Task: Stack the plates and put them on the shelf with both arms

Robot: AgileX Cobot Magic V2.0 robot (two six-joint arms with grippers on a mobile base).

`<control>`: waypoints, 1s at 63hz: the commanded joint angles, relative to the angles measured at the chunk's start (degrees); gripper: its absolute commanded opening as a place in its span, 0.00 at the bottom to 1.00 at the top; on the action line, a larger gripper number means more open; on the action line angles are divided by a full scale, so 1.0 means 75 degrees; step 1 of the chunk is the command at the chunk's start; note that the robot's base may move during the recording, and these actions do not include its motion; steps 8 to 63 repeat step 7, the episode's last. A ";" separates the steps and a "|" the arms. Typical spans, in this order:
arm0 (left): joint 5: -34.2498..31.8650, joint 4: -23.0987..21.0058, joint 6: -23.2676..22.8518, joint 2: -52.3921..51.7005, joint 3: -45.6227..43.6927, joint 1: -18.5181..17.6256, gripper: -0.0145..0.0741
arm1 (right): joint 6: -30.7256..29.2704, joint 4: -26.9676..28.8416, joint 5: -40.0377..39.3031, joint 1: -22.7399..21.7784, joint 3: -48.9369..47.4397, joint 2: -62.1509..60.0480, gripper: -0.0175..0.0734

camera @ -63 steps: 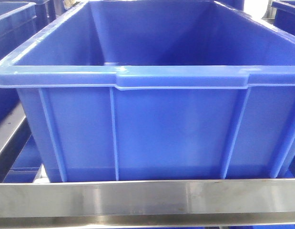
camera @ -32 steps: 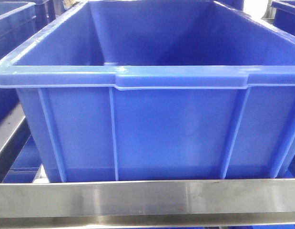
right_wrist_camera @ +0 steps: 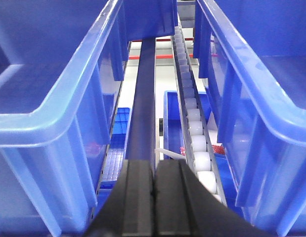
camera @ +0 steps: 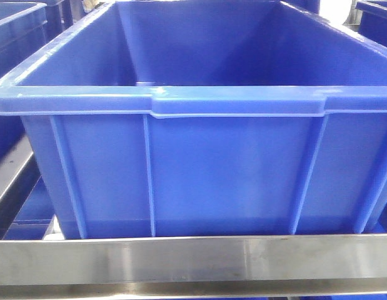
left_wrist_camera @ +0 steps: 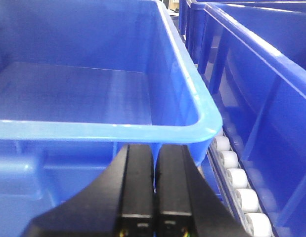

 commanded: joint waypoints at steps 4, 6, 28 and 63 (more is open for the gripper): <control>-0.0702 -0.0063 -0.0012 -0.0134 0.0167 -0.0003 0.26 | 0.0000 -0.0082 -0.0666 -0.0051 -0.0118 -0.0177 0.25; -0.0702 -0.0063 -0.0012 -0.0134 0.0167 -0.0003 0.26 | 0.0000 -0.0082 -0.0666 -0.0051 -0.0118 -0.0177 0.25; -0.0702 -0.0063 -0.0012 -0.0134 0.0167 -0.0003 0.26 | 0.0000 -0.0082 -0.0666 -0.0051 -0.0118 -0.0177 0.25; -0.0702 -0.0063 -0.0012 -0.0134 0.0167 -0.0003 0.26 | 0.0000 -0.0082 -0.0666 -0.0051 -0.0118 -0.0177 0.25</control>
